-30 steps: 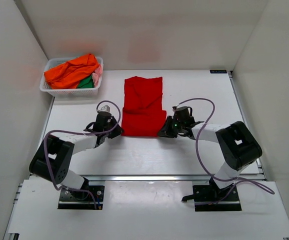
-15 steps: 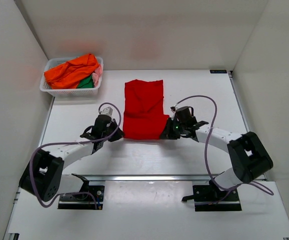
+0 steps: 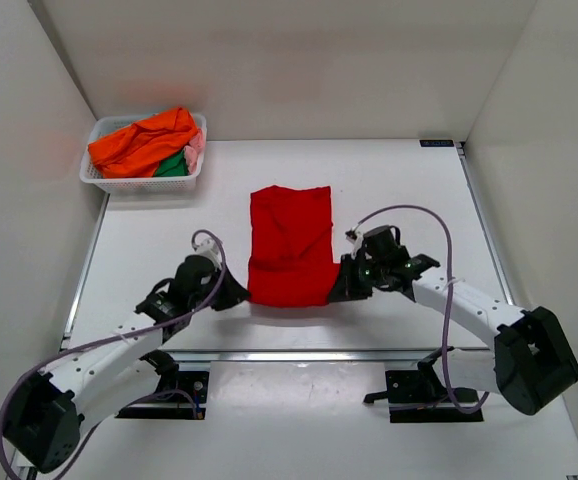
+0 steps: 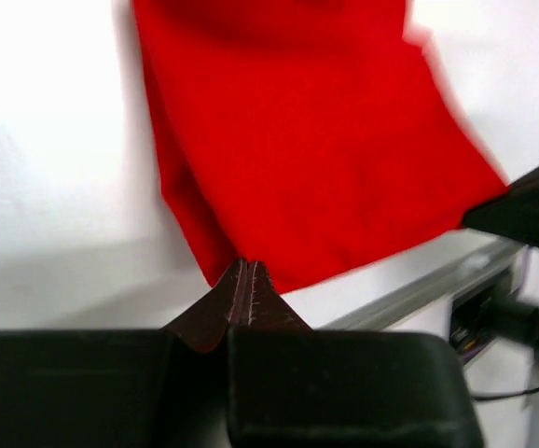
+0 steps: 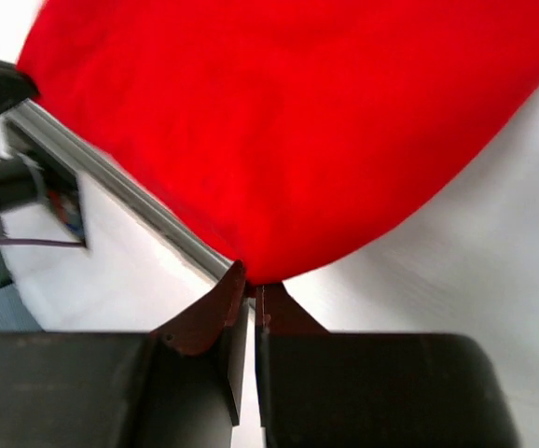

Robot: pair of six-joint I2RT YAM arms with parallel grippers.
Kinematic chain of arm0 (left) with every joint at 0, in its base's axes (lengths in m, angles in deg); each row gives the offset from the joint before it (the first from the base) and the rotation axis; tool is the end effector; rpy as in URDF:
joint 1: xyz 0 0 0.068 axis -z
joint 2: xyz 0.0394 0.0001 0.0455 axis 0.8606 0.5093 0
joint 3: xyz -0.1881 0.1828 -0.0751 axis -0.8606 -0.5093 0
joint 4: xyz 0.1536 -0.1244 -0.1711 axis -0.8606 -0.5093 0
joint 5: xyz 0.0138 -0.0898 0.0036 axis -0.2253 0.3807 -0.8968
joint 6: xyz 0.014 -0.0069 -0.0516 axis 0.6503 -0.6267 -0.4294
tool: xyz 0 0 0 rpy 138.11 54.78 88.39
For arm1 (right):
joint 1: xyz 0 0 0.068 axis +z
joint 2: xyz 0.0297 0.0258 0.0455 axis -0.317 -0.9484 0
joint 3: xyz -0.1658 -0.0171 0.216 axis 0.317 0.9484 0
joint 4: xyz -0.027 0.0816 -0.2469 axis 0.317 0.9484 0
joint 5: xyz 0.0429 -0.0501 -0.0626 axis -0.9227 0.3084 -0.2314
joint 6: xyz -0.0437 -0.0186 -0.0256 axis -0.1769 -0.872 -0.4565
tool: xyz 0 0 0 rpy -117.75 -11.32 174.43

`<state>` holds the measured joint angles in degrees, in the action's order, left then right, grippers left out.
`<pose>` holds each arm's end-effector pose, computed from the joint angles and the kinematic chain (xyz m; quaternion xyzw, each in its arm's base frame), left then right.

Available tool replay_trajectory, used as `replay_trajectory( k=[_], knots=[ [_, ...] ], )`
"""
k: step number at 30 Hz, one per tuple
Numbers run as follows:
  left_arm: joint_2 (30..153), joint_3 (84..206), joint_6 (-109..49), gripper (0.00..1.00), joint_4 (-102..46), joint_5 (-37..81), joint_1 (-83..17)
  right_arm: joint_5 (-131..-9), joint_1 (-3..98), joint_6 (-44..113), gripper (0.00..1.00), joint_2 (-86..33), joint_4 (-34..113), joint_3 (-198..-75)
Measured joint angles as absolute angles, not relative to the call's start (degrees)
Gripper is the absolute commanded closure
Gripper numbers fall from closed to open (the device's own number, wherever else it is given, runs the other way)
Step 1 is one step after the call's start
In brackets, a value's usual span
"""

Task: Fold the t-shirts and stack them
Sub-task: Fold the long partially folded tshirt into a neat square

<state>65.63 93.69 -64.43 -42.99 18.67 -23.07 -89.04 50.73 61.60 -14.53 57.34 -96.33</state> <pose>0.1382 -0.1050 0.1772 -0.0594 0.9081 -0.3000 0.2861 0.1852 0.1359 0.1910 -0.0635 0.9207 0.3572 0.1440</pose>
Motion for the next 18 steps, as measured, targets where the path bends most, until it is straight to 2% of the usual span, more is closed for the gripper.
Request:
replay_trajectory(
  k=[6, 12, 15, 16, 17, 18],
  knots=[
    [75.1, 109.8, -60.5, 1.0, -43.4, 21.7, -32.9, -94.1, 43.3, 56.1, 1.0, -22.2, 62.0, -113.1],
    [93.3, 123.6, -57.0, 1.0, -37.8, 23.8, -38.5, -97.6, 36.0, 51.4, 1.0, -40.2, 63.8, -135.4],
    [105.9, 132.6, -56.0, 1.0, -35.7, 23.7, -41.7, -98.7, 32.9, 49.9, 1.0, -52.7, 64.9, -149.0],
    [110.3, 136.4, -55.7, 0.95, -35.2, 23.6, -42.6, -99.1, 32.0, 49.6, 0.88, -57.5, 65.5, -154.3],
    [114.7, 140.4, -55.4, 0.76, -34.7, 23.5, -43.4, -99.6, 31.2, 49.6, 0.76, -62.1, 66.6, -159.6],
    [120.2, 146.1, -55.4, 0.77, -34.1, 23.5, -44.3, -100.0, 30.3, 49.6, 0.68, -68.1, 67.3, -166.8]
  ],
)
